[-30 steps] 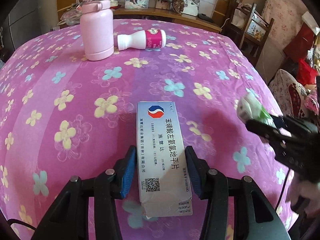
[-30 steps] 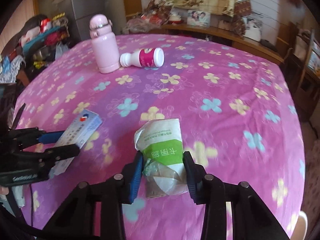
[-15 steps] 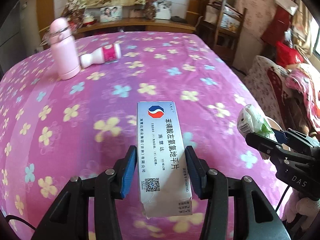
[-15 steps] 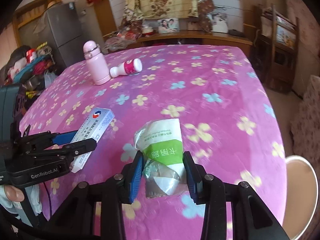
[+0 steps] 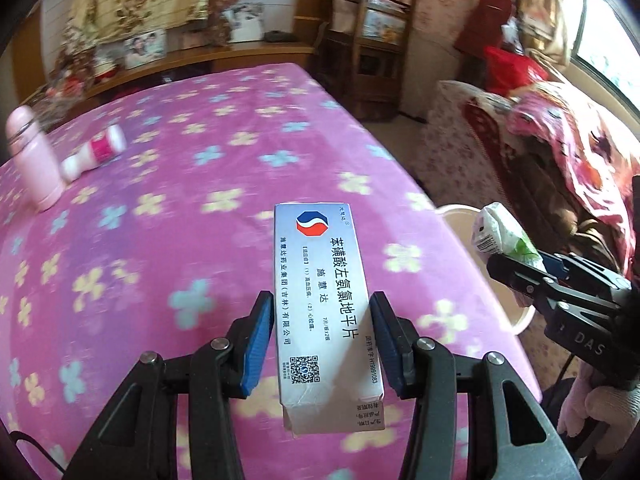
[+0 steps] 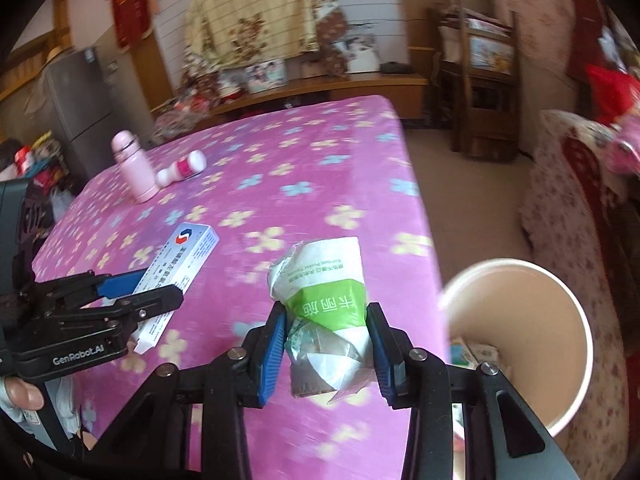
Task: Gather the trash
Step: 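Carry the box and packet over the white bucket and open both tools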
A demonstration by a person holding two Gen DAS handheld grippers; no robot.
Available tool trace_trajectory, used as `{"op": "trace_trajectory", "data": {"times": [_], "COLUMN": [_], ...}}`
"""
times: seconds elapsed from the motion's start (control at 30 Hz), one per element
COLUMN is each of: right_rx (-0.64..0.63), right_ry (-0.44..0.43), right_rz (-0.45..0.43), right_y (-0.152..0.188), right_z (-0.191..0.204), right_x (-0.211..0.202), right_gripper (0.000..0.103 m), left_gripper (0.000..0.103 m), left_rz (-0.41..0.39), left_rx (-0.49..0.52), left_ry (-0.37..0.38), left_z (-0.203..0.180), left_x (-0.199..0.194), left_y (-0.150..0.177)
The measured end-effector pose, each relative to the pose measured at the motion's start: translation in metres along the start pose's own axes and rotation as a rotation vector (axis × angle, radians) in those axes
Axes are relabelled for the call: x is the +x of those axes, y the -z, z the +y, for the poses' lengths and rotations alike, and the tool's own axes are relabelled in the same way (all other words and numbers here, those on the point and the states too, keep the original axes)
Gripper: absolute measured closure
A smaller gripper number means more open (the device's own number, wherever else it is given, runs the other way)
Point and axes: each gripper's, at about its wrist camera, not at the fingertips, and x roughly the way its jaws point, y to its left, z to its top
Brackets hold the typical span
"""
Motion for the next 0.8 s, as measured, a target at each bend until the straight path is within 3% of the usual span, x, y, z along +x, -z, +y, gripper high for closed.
{"op": "trace_trajectory", "data": {"times": [0.37, 0.8], "right_rx": [0.175, 0.312], "right_ry": [0.121, 0.199], "right_rz": [0.009, 0.041], "right_y": [0.021, 0.036], "right_z": [-0.093, -0.154], "right_x": [-0.018, -0.004], "right_gripper": [0.061, 0.058], "left_gripper": [0.052, 0.052], "left_rz": [0.031, 0.097], "left_rx": [0.093, 0.142], "left_ry": [0.106, 0.194], "left_z": [-0.081, -0.14], "left_x": [0.028, 0.073], "left_y": [-0.018, -0.033]}}
